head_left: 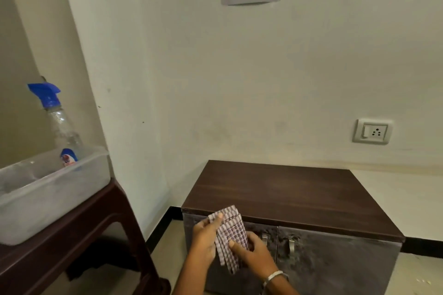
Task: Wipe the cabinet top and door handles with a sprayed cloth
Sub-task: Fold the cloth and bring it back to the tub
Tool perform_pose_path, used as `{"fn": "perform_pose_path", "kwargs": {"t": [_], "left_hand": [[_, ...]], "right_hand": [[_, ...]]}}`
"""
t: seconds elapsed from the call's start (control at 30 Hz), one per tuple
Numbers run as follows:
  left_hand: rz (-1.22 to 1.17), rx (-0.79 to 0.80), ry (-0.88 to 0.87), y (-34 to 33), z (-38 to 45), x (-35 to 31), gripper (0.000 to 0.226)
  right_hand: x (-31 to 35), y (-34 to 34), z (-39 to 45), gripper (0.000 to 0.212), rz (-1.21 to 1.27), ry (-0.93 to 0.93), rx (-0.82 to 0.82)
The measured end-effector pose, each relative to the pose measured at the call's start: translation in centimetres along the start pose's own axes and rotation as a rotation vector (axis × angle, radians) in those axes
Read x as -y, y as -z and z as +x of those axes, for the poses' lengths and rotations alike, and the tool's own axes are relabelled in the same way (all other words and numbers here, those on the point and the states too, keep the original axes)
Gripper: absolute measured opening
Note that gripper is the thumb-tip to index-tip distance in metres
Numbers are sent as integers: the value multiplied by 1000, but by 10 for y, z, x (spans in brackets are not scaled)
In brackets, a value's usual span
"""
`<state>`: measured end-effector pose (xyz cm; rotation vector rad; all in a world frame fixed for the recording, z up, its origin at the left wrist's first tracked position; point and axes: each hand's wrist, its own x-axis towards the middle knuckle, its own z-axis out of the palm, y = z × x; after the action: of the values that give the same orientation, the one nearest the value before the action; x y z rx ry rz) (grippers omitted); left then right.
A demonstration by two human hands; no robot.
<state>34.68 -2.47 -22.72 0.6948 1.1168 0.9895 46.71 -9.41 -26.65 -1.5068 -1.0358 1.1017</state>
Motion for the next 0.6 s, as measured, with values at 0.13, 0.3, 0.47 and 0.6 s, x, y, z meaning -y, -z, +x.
{"fn": "perform_pose_path", "kwargs": {"t": [0.13,0.3,0.47,0.6], "left_hand": [[-32,-5,-63,16,-23,-49,11],[127,70,-121,49,-58,-118,31],[316,10,-222,88,-82,-189,44],[416,-65,-258,121,-106,-248,30]], "right_hand": [[48,-20,-12,46,48,71,43],[112,-48,-16,31,62,153,72],[176,-89,-17,37,42,192,186],[226,-129,-20,33,87,193,283]]}}
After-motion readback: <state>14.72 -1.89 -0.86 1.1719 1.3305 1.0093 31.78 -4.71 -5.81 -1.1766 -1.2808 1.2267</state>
